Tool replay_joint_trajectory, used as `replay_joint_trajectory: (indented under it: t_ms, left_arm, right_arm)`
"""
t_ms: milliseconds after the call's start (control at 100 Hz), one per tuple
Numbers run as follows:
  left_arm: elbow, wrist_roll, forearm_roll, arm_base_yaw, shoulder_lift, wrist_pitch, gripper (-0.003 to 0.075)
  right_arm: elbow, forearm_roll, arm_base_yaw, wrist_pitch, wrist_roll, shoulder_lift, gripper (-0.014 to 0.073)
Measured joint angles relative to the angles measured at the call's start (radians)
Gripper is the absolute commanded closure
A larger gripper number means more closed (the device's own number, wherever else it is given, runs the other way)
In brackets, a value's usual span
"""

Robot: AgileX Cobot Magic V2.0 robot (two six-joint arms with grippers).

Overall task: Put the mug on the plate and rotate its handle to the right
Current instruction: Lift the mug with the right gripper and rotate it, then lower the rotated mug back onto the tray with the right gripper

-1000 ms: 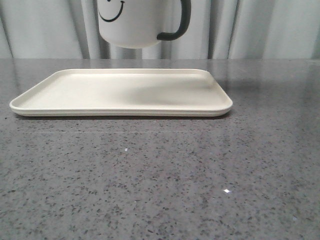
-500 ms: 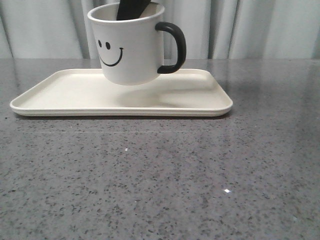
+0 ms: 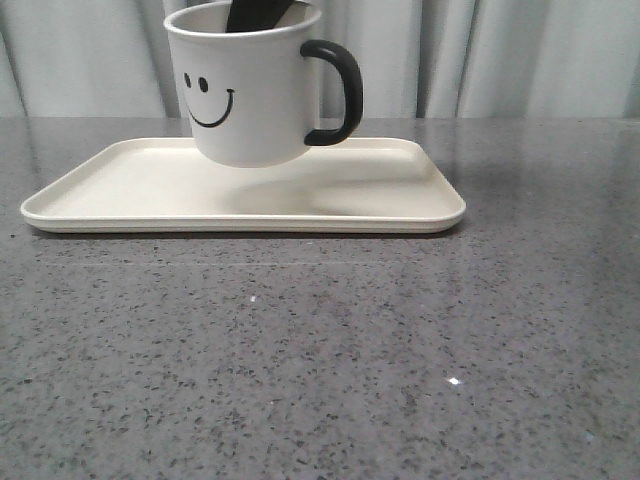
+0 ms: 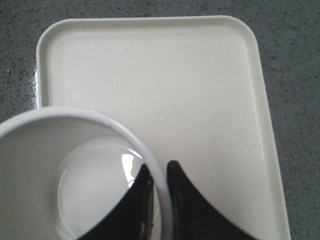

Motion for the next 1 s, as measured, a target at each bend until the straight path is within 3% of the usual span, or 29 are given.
replay_joint_trajectory:
  t_ms: [620, 1000]
  left_arm:
    - [0.000, 0.000, -0.002, 0.000, 0.000, 0.000, 0.0740]
    - [0.000, 0.000, -0.002, 0.000, 0.000, 0.000, 0.0740]
  right_arm:
    - [0.000, 0.157, 0.000, 0.000, -0.175, 0.000, 0.0659]
    - [0.000, 0.157, 0.000, 0.000, -0.217, 0.000, 0.0659]
